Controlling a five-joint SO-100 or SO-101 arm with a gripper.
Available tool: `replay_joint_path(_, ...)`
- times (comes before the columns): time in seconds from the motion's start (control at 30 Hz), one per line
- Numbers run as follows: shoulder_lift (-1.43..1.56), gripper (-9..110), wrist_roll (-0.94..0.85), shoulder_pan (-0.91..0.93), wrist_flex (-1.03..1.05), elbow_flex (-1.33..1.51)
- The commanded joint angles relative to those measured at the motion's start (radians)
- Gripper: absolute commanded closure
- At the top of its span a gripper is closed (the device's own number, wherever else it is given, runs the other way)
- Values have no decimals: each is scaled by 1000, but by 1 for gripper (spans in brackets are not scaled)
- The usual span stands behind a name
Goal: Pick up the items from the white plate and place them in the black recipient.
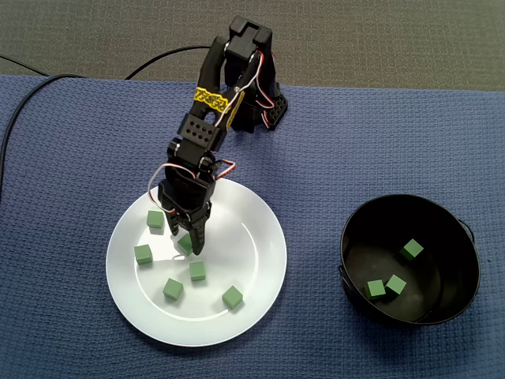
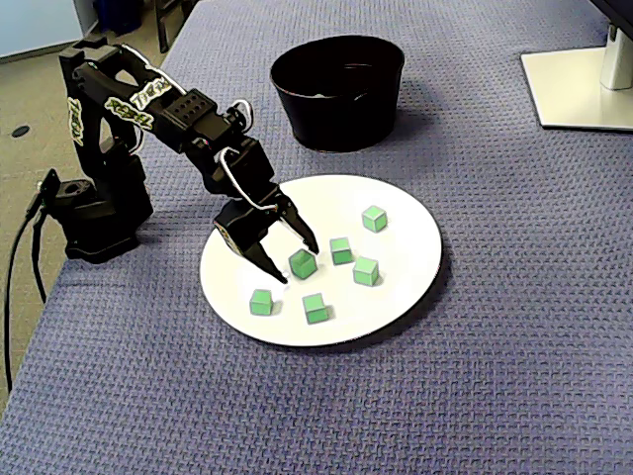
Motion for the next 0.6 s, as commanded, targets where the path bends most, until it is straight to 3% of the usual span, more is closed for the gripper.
replay_joint_path(0.0, 9, 90, 14, -12, -44, 6)
replay_joint_path(0.2, 15, 101, 46, -26, -66, 11)
replay_joint_path(0.33, 55, 101, 92, -40, -63, 11)
replay_joint_path(0.57, 270, 101, 371, -150, 382, -316)
